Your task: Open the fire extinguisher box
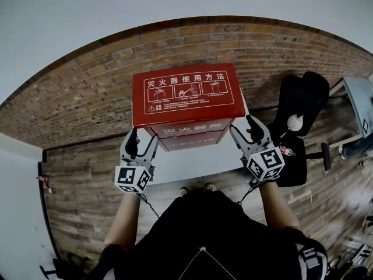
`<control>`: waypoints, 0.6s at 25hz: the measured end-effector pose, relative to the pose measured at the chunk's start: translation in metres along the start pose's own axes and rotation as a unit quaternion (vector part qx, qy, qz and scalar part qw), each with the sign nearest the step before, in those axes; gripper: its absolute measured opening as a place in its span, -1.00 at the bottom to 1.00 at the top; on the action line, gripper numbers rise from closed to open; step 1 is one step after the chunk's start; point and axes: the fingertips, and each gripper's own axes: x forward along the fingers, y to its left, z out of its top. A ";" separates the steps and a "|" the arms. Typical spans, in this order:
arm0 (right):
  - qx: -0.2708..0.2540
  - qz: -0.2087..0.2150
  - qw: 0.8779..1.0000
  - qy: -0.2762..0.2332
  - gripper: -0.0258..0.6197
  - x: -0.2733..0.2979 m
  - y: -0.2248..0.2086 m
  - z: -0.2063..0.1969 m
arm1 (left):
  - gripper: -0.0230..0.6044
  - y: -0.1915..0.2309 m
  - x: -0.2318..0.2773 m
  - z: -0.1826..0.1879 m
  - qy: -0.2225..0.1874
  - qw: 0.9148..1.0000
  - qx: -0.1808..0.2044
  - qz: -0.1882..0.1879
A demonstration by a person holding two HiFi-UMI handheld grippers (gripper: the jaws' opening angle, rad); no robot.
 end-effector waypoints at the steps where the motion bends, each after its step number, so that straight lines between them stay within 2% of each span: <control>1: -0.003 0.004 1.000 0.001 -0.08 0.002 -0.003 0.002 | 0.25 0.003 0.002 0.003 0.000 1.000 0.000 -0.005; 9: -0.033 0.037 0.999 0.000 -0.07 0.021 -0.007 0.010 | 0.28 0.007 0.019 0.018 -0.015 0.998 0.017 -0.050; 15: -0.033 0.039 0.999 0.003 -0.07 0.025 -0.008 0.012 | 0.28 0.008 0.021 0.021 -0.018 0.998 0.018 -0.052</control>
